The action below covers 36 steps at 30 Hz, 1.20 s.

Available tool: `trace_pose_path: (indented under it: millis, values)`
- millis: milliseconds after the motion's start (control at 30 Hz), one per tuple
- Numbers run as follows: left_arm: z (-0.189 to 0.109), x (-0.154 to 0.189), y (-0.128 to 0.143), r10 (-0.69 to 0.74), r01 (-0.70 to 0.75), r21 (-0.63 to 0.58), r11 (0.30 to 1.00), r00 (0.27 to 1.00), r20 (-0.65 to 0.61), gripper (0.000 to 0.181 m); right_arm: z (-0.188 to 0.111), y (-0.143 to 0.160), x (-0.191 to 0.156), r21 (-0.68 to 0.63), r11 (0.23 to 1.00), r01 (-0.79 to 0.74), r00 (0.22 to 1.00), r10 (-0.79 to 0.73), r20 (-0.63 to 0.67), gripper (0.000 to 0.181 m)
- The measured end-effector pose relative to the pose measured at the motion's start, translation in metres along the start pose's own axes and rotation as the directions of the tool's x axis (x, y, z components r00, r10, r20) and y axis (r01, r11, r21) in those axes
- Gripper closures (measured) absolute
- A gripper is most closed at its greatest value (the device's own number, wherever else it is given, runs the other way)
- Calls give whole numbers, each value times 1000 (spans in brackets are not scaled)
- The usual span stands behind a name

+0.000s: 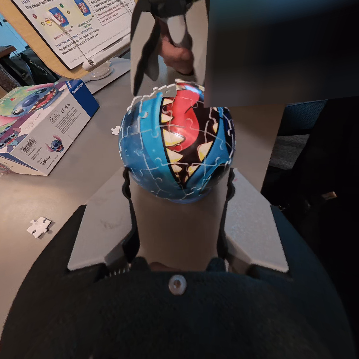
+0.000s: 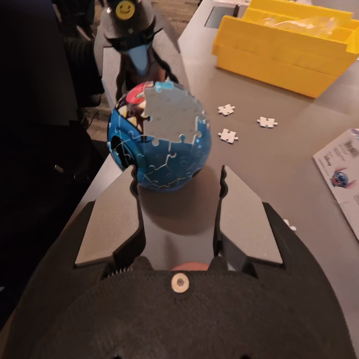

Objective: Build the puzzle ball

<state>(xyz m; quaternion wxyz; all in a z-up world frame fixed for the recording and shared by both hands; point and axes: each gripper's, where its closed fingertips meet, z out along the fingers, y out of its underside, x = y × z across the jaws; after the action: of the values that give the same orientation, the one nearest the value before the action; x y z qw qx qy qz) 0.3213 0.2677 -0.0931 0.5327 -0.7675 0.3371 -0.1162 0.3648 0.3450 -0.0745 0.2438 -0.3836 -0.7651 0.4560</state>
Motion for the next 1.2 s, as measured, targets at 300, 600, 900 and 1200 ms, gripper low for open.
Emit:
trace_pose_path:
  millis: [300, 600, 900, 1200]
  values:
    - [2, 1, 0, -32, 33, -19, 999, 999, 32, 81, -5, -52, 41, -177, 956, -233, 962, 201, -184, 133]
    - [3, 2, 0, -35, 37, -26, 999, 997, 74, 81, 33, -32, 32, -599, 778, -188, 967, 41, -251, 141]
    - [1, 4, 1, -18, 21, -33, 999, 997, 78, 80, 42, -15, 34, -739, 659, -142, 966, -70, -248, 151]
    - [-1, 6, 1, -27, 28, -18, 999, 998, 61, 81, 44, -10, 36, -815, 555, -167, 972, -45, -230, 159]
